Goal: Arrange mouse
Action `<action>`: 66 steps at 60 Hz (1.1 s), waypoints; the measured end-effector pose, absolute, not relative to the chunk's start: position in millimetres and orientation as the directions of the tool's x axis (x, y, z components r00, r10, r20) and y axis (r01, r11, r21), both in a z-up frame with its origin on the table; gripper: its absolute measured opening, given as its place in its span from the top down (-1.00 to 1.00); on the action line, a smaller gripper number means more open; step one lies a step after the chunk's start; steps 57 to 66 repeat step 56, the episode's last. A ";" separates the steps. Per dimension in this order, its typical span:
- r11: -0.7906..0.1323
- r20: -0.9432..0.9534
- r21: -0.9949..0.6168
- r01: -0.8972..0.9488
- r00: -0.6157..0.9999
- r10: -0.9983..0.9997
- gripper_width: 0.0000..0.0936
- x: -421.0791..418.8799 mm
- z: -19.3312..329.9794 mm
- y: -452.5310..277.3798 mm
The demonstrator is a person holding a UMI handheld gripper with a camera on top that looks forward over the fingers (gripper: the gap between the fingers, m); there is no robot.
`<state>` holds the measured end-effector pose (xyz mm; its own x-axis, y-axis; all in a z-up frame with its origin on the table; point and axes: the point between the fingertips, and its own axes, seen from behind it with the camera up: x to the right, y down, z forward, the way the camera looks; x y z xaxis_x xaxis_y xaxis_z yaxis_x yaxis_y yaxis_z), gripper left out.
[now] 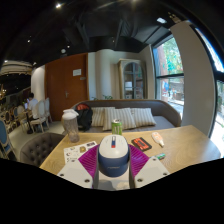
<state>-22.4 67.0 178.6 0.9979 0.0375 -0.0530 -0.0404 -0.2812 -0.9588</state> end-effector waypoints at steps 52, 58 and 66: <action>-0.515 -0.150 -0.854 -0.078 0.984 0.099 -0.79 -15.6 46.6 -32.2; -0.508 -0.150 -0.856 -0.090 0.985 0.080 -0.79 4.1 48.0 -60.6; -0.508 -0.150 -0.856 -0.090 0.985 0.080 -0.79 4.1 48.0 -60.6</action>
